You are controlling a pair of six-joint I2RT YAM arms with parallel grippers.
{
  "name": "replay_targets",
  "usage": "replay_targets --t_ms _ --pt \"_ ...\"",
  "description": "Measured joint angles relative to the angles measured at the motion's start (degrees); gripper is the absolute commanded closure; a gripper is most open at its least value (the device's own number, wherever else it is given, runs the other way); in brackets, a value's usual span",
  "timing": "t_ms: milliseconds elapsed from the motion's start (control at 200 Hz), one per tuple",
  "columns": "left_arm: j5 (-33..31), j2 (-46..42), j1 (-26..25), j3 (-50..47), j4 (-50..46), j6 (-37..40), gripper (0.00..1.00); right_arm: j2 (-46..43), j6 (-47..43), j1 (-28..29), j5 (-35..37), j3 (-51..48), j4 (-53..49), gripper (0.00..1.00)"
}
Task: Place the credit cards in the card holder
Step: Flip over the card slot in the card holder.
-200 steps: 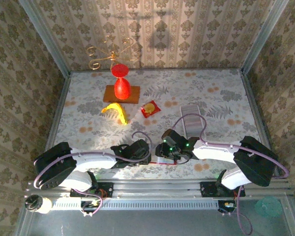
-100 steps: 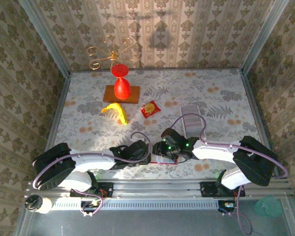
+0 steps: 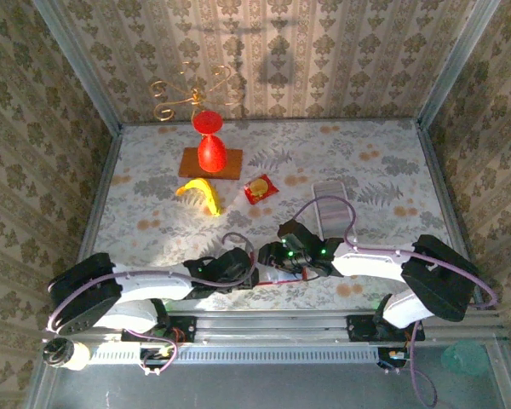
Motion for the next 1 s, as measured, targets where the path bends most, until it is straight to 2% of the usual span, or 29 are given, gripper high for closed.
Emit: replay_targets --t_ms 760,895,1000 --pt "-6.38 -15.06 0.42 -3.93 -9.97 -2.05 0.71 1.99 -0.52 1.66 -4.72 3.78 6.75 0.43" --pt "-6.69 -16.46 0.59 -3.93 -10.62 -2.12 0.66 -2.03 -5.55 0.7 -4.31 5.18 2.03 0.38" --pt "-6.62 -16.35 0.79 -3.39 -10.84 -1.84 0.66 -8.92 -14.27 -1.7 -2.67 7.39 -4.13 0.34"
